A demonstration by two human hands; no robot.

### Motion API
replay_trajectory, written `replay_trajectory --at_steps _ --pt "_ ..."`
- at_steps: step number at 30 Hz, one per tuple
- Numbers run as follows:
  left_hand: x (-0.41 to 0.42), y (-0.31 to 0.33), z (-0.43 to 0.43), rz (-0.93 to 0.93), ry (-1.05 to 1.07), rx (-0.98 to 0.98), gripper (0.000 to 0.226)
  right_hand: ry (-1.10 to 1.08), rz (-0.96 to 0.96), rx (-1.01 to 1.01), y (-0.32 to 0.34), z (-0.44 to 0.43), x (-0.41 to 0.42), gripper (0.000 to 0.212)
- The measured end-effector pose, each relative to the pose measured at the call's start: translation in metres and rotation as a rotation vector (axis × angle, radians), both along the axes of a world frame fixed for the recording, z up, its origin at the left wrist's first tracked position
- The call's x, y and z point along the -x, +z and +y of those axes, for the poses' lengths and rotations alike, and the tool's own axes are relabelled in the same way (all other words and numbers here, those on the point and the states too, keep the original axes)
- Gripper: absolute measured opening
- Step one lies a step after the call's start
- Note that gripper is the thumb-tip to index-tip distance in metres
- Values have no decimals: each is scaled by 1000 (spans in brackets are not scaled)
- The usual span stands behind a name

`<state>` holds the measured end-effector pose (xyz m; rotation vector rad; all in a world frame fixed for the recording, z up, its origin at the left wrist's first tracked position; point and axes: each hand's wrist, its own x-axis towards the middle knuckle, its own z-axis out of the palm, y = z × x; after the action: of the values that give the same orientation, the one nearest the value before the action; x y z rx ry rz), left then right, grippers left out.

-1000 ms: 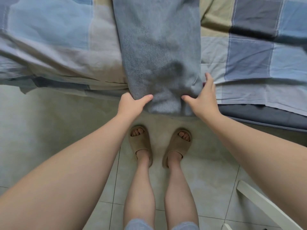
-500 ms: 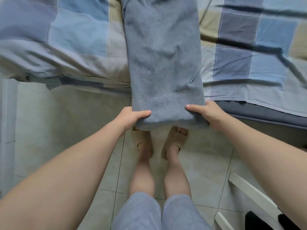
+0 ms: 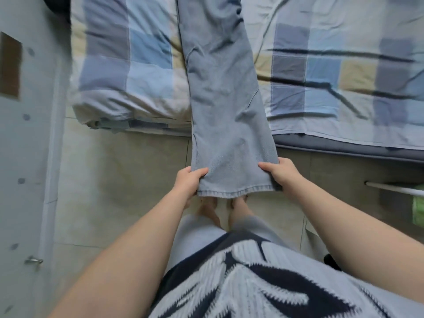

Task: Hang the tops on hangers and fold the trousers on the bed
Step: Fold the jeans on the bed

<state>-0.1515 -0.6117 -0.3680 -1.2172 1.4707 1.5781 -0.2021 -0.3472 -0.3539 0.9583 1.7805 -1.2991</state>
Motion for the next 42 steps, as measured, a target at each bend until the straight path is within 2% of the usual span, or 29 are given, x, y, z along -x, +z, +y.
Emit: replay_trajectory --at_steps 8,13,18,24,33,37,42 --pt "2 70 -21 24 135 81 25 -361 11 121 69 -32 -26 9" --pt "-4 105 -44 67 181 89 17 -461 26 246 102 -52 -40 5" --pt "-32 124 -57 117 201 94 19 -417 65 291 119 -63 -65 4" --pt "-114 123 -59 120 221 109 25 -309 90 304 121 -54 -132 5" --pt "-236 114 -60 71 151 131 22 -222 -90 328 120 -33 -244 13" --pt "-234 118 -61 77 131 134 20 -215 -83 354 127 -31 -242 10" --pt "-184 131 -64 118 173 134 17 -256 -40 341 138 -40 -203 10"
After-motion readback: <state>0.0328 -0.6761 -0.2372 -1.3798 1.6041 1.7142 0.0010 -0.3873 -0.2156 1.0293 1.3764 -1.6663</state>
